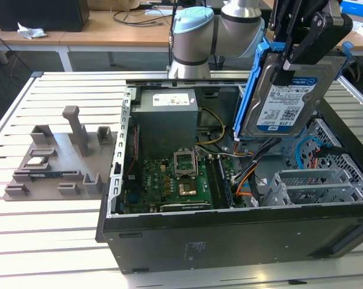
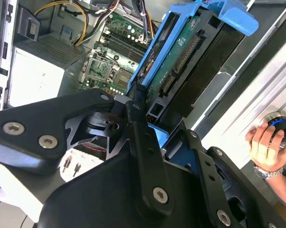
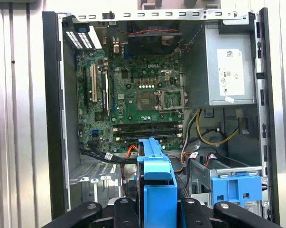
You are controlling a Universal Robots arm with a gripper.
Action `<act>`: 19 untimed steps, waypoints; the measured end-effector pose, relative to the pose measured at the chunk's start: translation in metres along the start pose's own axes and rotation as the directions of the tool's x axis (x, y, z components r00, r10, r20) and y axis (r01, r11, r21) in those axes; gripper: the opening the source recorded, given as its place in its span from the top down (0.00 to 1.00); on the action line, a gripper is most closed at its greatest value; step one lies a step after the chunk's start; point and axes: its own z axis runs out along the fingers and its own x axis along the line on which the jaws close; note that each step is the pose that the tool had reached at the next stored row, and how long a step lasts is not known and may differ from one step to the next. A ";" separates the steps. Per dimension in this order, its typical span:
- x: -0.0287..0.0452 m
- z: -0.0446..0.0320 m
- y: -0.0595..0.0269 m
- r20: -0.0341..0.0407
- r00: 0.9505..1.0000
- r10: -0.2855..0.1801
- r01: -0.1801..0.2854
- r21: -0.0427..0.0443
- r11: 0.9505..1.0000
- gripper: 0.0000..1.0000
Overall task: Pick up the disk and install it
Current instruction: 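Pick up the disk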
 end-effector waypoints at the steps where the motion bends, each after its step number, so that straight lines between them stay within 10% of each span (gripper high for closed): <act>1: 0.0010 0.0001 -0.0001 0.000 1.000 0.000 0.000 0.000 1.000 0.63; 5: 0.0045 0.0002 -0.0002 0.000 1.000 0.000 0.000 0.000 1.000 0.63; 10: 0.0516 -0.0002 -0.0025 -0.001 1.000 0.000 0.000 0.000 1.000 0.63; 19: 0.0549 0.0001 -0.0026 -0.002 1.000 0.000 0.000 0.000 1.000 0.63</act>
